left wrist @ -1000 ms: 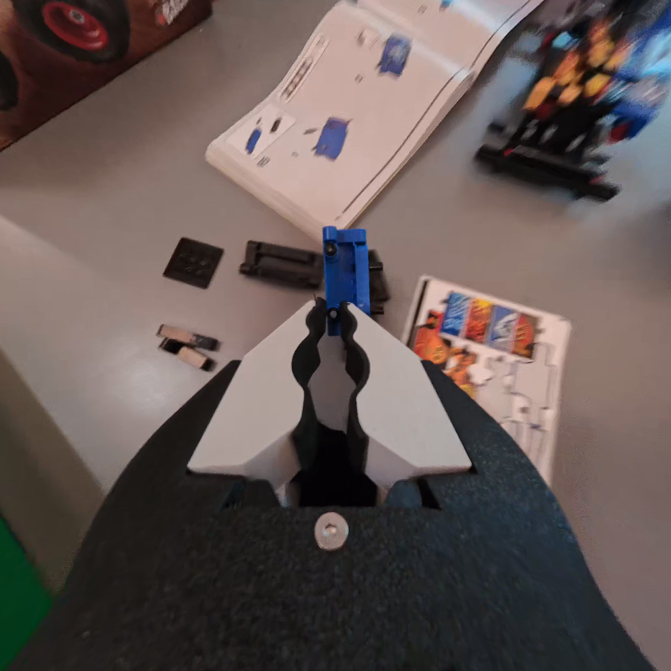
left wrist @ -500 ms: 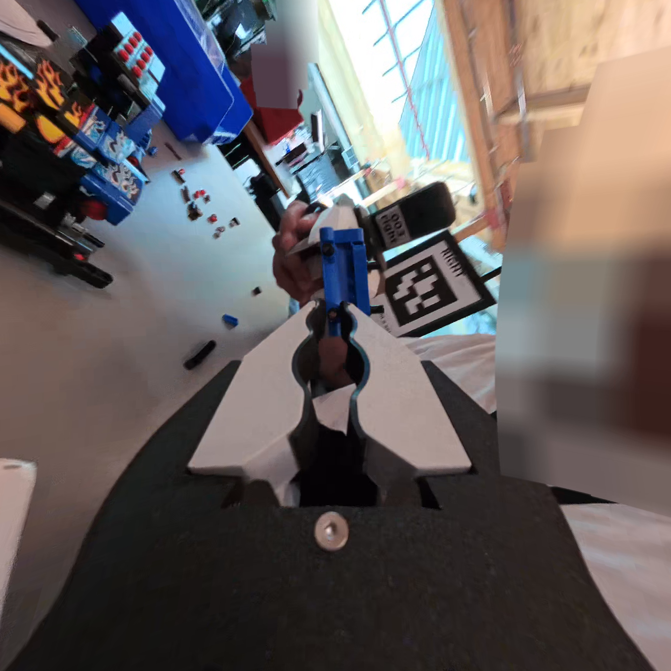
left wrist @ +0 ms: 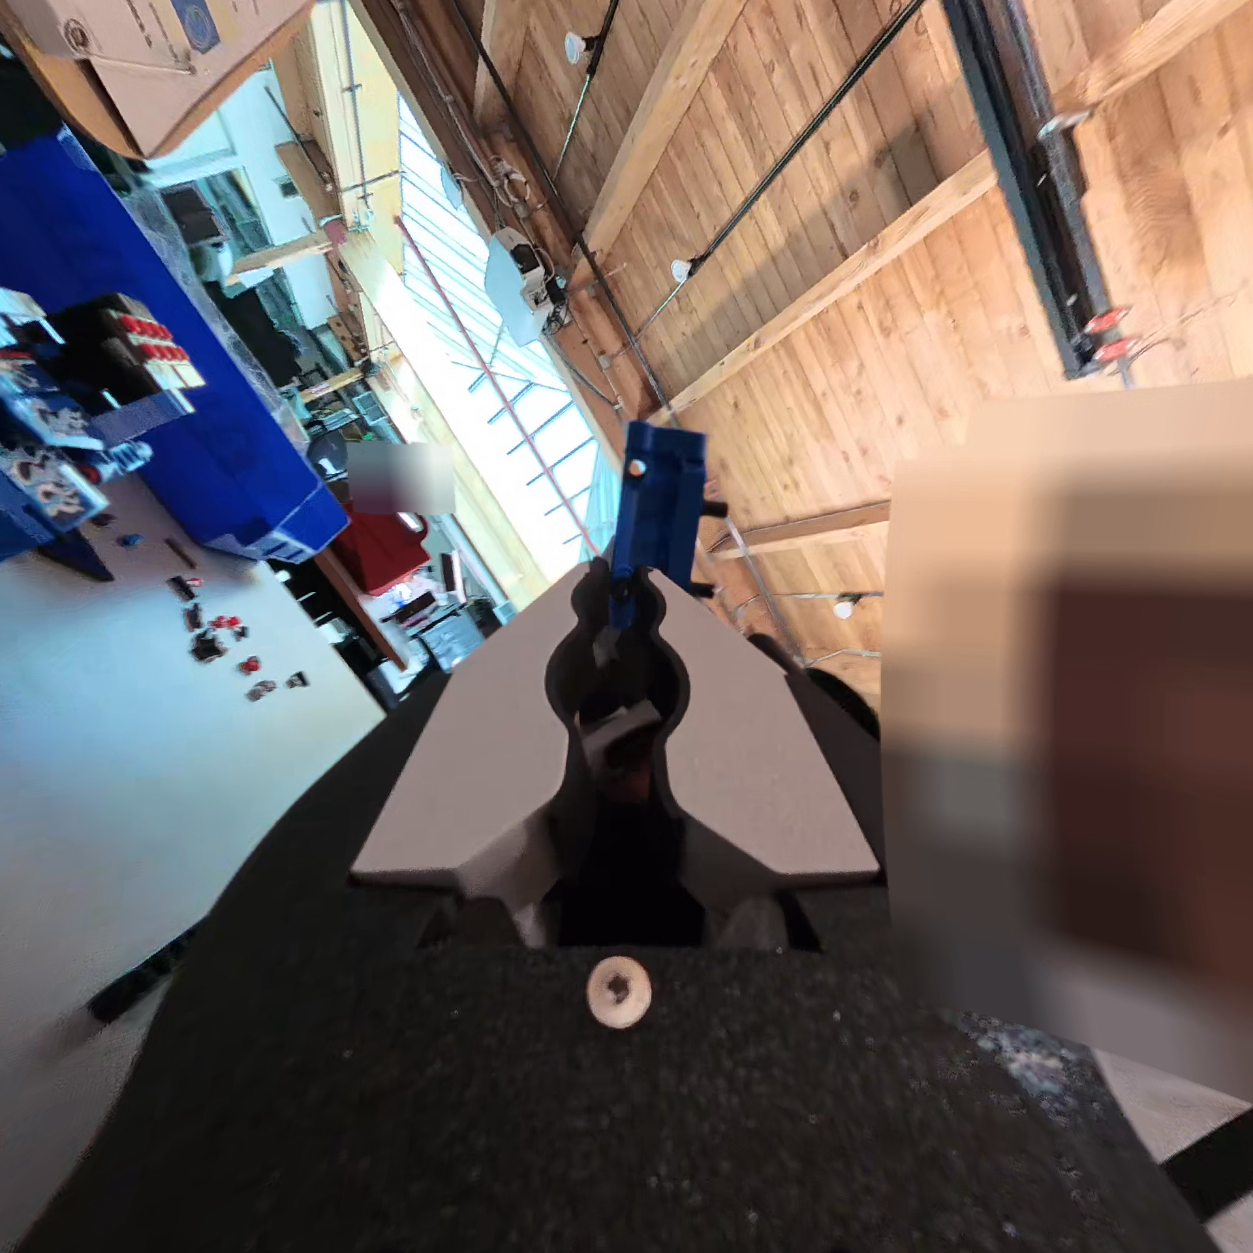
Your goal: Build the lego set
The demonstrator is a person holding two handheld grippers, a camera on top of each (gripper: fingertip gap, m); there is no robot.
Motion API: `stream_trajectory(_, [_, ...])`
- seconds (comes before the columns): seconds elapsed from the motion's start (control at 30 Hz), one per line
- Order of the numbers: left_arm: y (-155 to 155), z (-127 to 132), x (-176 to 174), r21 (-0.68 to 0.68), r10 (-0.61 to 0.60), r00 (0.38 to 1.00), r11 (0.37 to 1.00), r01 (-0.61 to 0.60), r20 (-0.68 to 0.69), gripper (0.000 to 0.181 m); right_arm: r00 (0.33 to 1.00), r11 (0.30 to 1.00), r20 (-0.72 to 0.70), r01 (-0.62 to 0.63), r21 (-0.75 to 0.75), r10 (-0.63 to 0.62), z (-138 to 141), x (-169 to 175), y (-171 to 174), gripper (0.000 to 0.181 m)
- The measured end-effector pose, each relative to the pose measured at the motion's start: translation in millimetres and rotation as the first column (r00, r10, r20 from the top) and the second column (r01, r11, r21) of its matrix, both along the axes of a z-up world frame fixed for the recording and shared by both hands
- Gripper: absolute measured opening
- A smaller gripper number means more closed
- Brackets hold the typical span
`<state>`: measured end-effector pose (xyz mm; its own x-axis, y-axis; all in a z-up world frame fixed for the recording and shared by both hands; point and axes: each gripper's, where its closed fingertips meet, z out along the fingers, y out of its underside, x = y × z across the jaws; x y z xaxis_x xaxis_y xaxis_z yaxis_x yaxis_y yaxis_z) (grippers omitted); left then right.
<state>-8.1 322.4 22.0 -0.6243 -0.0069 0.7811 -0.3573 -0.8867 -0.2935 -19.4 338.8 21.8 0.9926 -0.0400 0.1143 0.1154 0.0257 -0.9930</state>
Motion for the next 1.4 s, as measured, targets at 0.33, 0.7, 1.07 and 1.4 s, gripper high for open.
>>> stream_trajectory(0.33, [-4, -15, -12, 0.548, 0.155, 0.971, 0.803, -0.232, 0.185, 0.026, 0.932, 0.973, -0.284, -0.2, 0.116, 0.226, -1, 10, -22, 0.006])
stream_trajectory(0.7, [0, -1, -14, 0.405, 0.116, 0.974, 0.895, -0.188, 0.197, 0.011, 0.867, 0.927, -0.335, -0.317, 0.2, 0.369, -13, -10, -10, 0.006])
stream_trajectory(1.07, [0, 3, -18, 0.492, 0.146, 0.964, 0.837, -0.241, 0.224, 0.014, 0.771, 0.891, -0.448, -0.389, 0.233, 0.453, -15, -12, -12, 0.006])
stream_trajectory(1.4, [4, 2, -19, 0.462, 0.239, 0.941, 0.824, -0.328, 0.241, 0.023, 0.733, 0.896, -0.523, -0.295, 0.331, 0.435, -15, -11, -8, 0.005])
